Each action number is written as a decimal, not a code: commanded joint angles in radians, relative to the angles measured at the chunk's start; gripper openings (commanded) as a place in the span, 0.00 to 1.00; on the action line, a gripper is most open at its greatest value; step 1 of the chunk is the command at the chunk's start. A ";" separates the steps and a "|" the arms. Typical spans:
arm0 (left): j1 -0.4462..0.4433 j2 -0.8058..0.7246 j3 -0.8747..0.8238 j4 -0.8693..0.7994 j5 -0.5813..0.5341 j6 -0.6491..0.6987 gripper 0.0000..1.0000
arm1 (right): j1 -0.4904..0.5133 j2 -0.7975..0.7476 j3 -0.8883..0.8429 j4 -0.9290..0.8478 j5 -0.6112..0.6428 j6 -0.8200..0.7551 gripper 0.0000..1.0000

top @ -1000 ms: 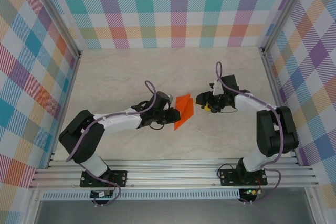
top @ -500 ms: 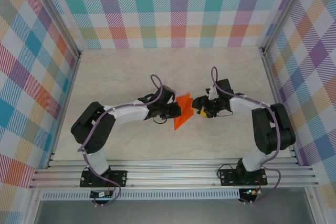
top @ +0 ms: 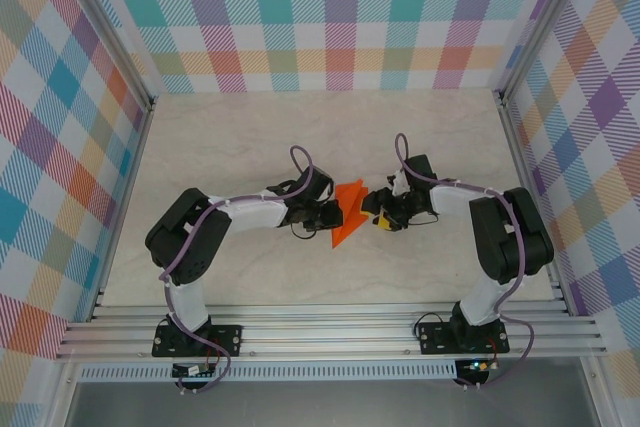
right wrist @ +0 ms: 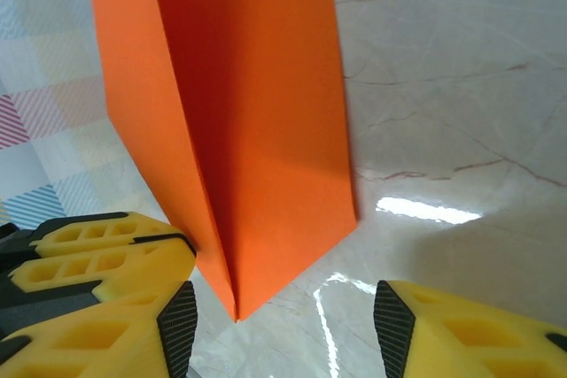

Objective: Fold a paper plane with a square sheet of paper (pick it up from the middle)
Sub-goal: Turn over the paper at the center of the table.

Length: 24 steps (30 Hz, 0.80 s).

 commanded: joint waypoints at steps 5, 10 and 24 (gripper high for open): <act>0.017 0.043 0.018 0.012 0.033 0.019 0.13 | 0.017 0.042 0.033 0.032 -0.002 0.030 0.58; 0.016 0.046 0.012 0.013 0.031 0.020 0.12 | 0.020 0.058 0.042 0.047 -0.012 0.039 0.57; 0.016 0.047 -0.005 0.030 0.046 0.014 0.12 | 0.022 0.081 0.053 0.067 -0.016 0.053 0.55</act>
